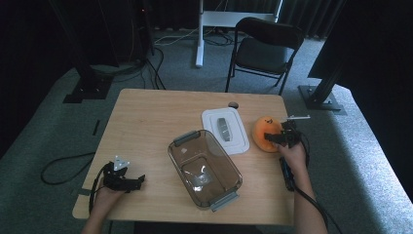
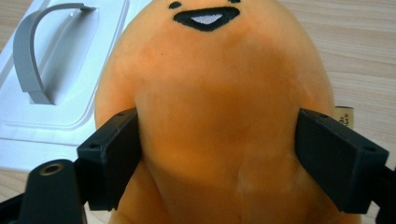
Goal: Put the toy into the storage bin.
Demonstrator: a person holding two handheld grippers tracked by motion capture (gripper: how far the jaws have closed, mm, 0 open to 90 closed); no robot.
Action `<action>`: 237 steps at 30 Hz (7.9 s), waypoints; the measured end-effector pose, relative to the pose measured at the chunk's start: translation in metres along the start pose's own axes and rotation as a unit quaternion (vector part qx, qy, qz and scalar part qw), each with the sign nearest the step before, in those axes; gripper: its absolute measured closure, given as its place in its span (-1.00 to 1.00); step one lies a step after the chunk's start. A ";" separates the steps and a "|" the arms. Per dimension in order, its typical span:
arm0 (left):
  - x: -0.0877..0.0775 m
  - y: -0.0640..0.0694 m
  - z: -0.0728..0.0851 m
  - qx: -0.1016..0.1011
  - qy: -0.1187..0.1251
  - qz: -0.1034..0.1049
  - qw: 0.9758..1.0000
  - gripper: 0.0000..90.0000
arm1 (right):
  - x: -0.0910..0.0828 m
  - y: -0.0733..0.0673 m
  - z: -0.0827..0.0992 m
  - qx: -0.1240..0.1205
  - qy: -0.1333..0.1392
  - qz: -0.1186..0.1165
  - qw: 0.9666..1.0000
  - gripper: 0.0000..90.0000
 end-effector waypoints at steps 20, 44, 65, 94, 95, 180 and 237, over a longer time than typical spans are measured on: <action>0.000 0.000 0.000 0.000 0.000 0.000 1.000 -0.98 | -0.015 -0.010 0.003 -0.020 0.017 0.014 1.000 0.40; 0.000 0.000 0.000 0.001 0.000 0.000 1.000 -0.98 | -0.094 -0.068 -0.023 -0.095 0.092 -0.052 0.990 0.53; 0.000 0.000 0.000 -0.001 0.000 0.000 1.000 -0.98 | -0.146 -0.156 -0.032 -0.205 0.128 -0.140 0.960 0.52; 0.000 0.000 0.000 0.000 0.001 0.000 1.000 -0.98 | -0.141 -0.246 0.009 -0.312 0.077 -0.241 0.916 0.52; 0.000 0.000 0.000 0.000 0.001 0.000 1.000 -0.98 | -0.139 -0.248 0.011 -0.315 0.073 -0.244 0.914 0.52; 0.000 0.000 0.000 0.000 0.000 0.000 1.000 -0.98 | -0.101 -0.200 0.028 -0.187 0.039 -0.208 0.959 -0.75; 0.000 0.000 0.000 0.001 -0.001 0.001 1.000 -0.98 | -0.082 -0.006 0.111 0.008 0.017 0.057 0.998 -0.71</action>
Point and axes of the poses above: each handheld gripper's, and its own axes: x roughly forward along the jaws, z roughly out of its underside, y roughly to its right, the point moved 4 cm from there along x, roughly forward along the jaws, and after that the axes turned 2 degrees about -x, right-handed, at the moved point
